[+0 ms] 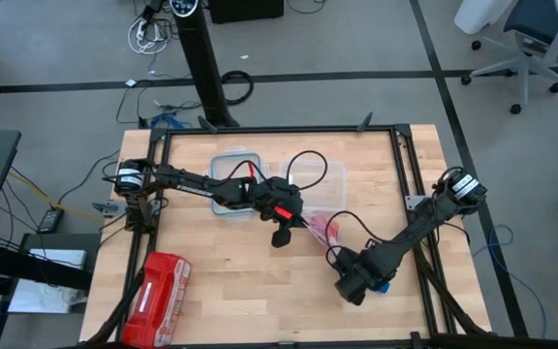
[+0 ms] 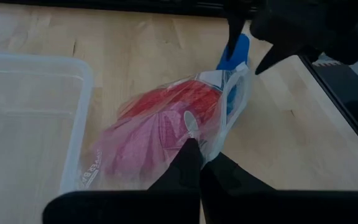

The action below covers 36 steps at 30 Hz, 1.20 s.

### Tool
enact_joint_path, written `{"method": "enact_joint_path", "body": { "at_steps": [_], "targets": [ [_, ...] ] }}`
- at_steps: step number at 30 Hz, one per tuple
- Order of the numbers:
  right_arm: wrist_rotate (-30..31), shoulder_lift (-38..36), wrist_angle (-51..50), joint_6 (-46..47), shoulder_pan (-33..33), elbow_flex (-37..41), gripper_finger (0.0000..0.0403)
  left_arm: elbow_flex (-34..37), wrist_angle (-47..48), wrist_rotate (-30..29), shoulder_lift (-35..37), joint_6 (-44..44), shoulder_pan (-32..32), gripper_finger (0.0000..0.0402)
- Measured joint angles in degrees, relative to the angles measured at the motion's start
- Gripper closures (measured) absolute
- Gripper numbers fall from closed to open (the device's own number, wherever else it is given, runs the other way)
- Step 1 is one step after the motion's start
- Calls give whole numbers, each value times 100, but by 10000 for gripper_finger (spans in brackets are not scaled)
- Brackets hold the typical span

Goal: Roll bandage
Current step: Put the blue bandage into the transparent zip bag

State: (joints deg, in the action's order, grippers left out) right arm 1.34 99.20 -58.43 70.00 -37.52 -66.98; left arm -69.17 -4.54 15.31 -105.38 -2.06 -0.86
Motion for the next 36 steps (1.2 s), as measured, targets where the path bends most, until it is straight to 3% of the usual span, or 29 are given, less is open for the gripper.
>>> {"method": "enact_joint_path", "body": {
  "at_steps": [12, 23, 36],
  "targets": [
    [-111, 4, 428, 26, 2, 385, 125, 0, 24, 70, 0, -90, -12, 401],
    [-159, -11, 993, 113, 2, 796, 218, 0, 27, 70, 0, -88, -20, 401],
    [-167, -77, 1035, 92, 0, 870, 245, 0, 40, 66, 0, -84, -26, 401]
  ]
}}
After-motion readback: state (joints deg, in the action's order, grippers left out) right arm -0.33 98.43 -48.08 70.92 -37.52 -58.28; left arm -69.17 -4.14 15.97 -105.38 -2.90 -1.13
